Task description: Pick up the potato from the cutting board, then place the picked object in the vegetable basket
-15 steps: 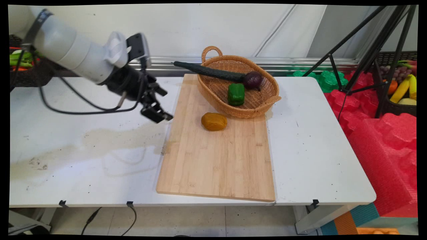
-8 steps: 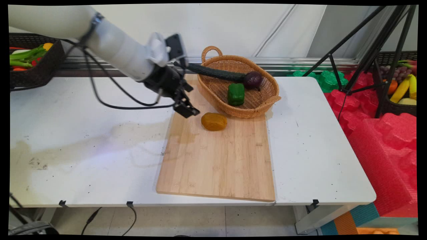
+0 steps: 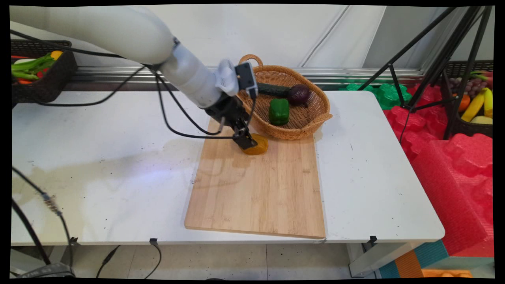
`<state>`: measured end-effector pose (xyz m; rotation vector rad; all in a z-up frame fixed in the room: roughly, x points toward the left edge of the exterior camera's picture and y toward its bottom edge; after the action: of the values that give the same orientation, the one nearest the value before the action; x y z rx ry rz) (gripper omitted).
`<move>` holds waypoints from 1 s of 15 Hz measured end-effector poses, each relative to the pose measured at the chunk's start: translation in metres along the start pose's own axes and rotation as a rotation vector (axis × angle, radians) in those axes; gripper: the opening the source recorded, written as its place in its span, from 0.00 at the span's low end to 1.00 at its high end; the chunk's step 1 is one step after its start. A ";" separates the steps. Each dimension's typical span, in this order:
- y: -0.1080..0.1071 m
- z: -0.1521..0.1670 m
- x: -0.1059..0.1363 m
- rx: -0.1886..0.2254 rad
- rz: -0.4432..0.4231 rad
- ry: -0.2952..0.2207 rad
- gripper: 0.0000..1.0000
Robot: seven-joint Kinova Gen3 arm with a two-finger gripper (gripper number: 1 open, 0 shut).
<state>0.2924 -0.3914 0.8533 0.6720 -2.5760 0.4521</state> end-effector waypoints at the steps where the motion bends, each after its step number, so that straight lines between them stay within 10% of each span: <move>1: -0.001 0.010 0.002 -0.008 0.003 -0.011 1.00; 11: -0.004 0.055 0.005 -0.028 0.013 -0.086 1.00; 12: -0.003 0.056 0.005 -0.029 0.014 -0.089 0.00; 15: -0.001 0.051 0.006 -0.031 0.027 -0.089 0.00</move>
<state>0.2715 -0.4150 0.8133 0.6620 -2.6730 0.3984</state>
